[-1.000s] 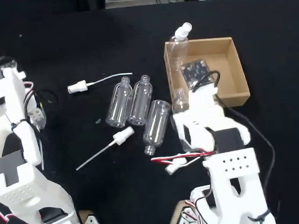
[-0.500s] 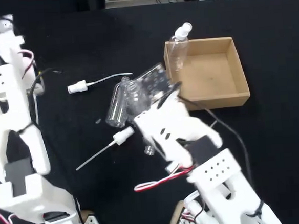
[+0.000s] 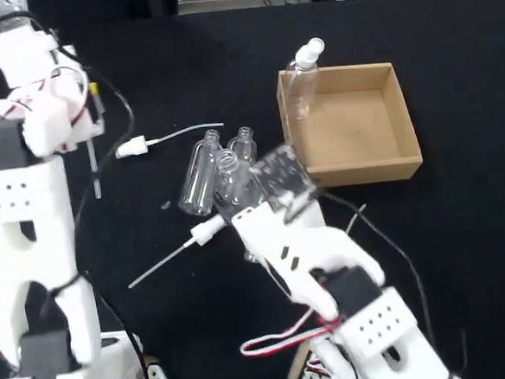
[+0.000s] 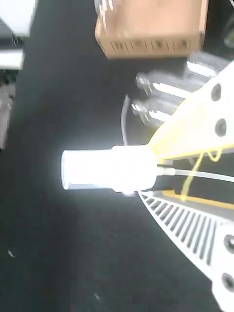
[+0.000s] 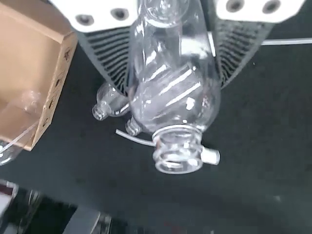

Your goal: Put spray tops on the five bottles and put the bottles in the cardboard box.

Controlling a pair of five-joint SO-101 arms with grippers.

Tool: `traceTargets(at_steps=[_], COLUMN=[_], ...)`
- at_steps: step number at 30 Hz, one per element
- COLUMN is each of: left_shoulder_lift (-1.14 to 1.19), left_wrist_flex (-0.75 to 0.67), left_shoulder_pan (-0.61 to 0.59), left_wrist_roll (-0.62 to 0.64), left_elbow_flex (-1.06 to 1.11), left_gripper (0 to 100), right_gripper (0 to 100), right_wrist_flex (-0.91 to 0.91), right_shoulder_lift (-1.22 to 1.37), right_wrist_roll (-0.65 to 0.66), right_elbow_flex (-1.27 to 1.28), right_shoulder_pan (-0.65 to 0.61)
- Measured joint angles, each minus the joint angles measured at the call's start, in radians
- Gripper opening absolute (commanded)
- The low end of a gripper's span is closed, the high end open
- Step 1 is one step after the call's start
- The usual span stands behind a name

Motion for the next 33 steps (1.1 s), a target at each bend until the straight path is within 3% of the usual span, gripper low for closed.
traceTargets(at_steps=[5, 12, 20, 28, 33], left_shoulder_lift=[-0.120, -0.285, -0.404, -0.404, -0.442], left_wrist_flex=[-0.137, -0.370, -0.442, -0.631, -0.666], left_shoulder_pan=[0.101, 0.292, 0.506, 0.571, 0.569], left_wrist_roll=[0.077, 0.091, 0.091, 0.091, 0.091], left_elbow_flex=[0.068, 0.169, 0.241, 0.445, 0.516], left_gripper=[4, 4, 4, 4, 4], right_gripper=[1.1, 1.1, 1.1, 1.1, 1.1], right_wrist_flex=[0.000, -0.003, -0.008, -0.008, -0.008], right_shoulder_lift=[-0.118, -0.133, -0.133, -0.133, -0.133], right_wrist_roll=[-0.006, -0.008, -0.009, -0.009, -0.009], right_elbow_flex=[0.046, 0.068, 0.068, 0.068, 0.068], right_shoulder_pan=[0.000, 0.000, 0.000, 0.000, 0.000])
